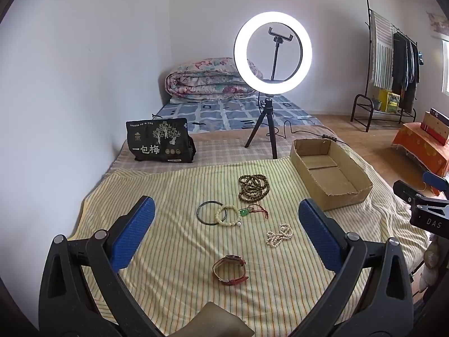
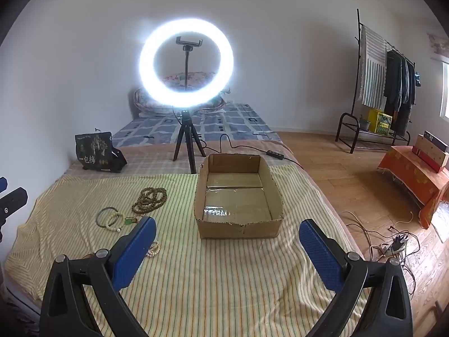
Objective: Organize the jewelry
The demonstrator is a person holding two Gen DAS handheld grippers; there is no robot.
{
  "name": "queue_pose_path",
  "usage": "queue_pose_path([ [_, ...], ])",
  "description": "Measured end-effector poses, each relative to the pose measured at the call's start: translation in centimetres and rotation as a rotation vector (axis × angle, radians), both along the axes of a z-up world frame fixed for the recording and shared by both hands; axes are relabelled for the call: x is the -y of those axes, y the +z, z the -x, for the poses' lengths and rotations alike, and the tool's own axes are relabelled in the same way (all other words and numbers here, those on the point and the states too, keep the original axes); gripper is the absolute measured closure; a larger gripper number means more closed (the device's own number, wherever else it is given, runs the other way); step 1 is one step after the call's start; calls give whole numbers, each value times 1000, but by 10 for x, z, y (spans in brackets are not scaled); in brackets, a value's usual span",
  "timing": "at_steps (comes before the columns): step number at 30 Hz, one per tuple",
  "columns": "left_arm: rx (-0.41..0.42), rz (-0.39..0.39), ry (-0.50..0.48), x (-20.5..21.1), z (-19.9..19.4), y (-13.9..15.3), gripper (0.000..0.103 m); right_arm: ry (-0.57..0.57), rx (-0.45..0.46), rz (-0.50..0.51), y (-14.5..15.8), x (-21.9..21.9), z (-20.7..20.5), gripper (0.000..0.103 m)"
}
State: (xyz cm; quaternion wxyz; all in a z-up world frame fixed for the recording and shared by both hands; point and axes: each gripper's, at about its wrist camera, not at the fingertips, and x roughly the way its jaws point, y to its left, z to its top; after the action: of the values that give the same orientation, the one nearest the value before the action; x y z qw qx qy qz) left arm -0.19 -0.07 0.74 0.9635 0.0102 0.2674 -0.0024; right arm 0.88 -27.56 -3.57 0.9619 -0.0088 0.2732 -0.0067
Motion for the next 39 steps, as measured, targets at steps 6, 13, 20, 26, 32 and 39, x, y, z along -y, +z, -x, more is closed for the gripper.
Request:
queue_pose_path([
  [6,0,0,0,0,0,0,0,2,1,3,1,-1,-1,0],
  [13,1,-1,0,0,0,0,0,6,-7,2,2,-1,-3,0],
  [20,0,-1,0,0,0,0,0,6,-11,1,1,-1,-3,0],
  [26,1,-1,1,0,0,0,0,5,-13,4,0,-1,-3,0],
  [32,-1,0,1,0,0,0,0,8,-23,2,-4,-1,-2,0],
  [39,0,-1,2,-1,0,0,0,11,-22,7,-5,-2,-2,0],
])
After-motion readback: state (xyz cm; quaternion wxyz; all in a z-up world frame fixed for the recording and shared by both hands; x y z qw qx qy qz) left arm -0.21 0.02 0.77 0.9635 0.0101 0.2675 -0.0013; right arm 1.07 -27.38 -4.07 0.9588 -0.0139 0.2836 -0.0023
